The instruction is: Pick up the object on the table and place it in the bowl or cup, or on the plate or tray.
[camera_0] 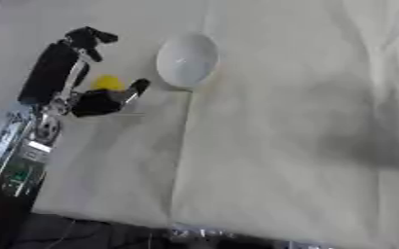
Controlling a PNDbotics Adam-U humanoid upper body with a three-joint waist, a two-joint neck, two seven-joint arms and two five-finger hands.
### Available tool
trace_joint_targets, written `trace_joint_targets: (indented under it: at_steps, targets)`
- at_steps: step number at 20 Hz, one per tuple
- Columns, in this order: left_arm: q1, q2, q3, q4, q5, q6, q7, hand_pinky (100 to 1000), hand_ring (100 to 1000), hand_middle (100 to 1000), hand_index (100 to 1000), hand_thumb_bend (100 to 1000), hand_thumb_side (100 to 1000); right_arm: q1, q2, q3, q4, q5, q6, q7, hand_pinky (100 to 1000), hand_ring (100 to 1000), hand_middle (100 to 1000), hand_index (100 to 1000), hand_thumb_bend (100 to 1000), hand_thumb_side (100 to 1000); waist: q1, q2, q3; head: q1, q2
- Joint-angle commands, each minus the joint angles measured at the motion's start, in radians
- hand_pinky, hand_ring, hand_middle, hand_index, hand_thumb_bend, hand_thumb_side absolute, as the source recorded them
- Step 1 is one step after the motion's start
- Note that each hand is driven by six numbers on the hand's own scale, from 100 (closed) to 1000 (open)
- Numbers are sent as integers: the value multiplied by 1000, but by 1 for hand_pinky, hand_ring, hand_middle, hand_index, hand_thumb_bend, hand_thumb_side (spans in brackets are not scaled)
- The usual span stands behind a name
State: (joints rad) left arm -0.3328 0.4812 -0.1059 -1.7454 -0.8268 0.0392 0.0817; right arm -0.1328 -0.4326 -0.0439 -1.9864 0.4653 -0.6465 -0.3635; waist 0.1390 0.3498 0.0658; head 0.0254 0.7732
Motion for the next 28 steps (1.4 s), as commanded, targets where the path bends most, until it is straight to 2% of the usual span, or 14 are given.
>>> trace_joint_targets:
  at_steps: [1, 13, 18, 19, 20, 28]
  targets:
    - [3, 9, -3, -24, -8, -1, -13, 207, 570, 701, 814, 454, 705, -9, -14, -5, -14, -4, 2, 3, 358, 686, 833, 809, 100, 901, -2, -14, 2, -6, -3]
    - [29, -8, -3, -30, -18, 1, -22, 214, 571, 699, 808, 447, 709, -12, -14, -6, -14, -4, 0, 2, 358, 687, 832, 805, 100, 901, -5, -5, 8, -5, -3]
    - [41, -10, 20, -27, -56, 5, -14, 235, 582, 711, 813, 454, 702, -12, -13, -7, -14, -4, 0, 1, 358, 686, 832, 803, 100, 901, -7, -3, 9, -5, -3]
    - [40, -4, 27, -27, -64, 8, -11, 242, 585, 715, 814, 413, 702, -11, -13, -7, -14, -3, 0, 1, 358, 687, 832, 802, 100, 902, -7, -4, 9, -5, -3]
    - [38, 1, 35, -28, -73, 12, -8, 242, 585, 715, 814, 458, 696, -11, -14, -7, -14, -3, 0, 1, 358, 687, 832, 803, 100, 902, -7, -4, 10, -6, -3]
    - [7, 22, 99, -13, -97, 62, 15, 223, 573, 705, 809, 473, 672, -7, -14, -7, -14, -3, 1, 2, 358, 687, 832, 799, 100, 901, -7, -8, 12, -9, -3]
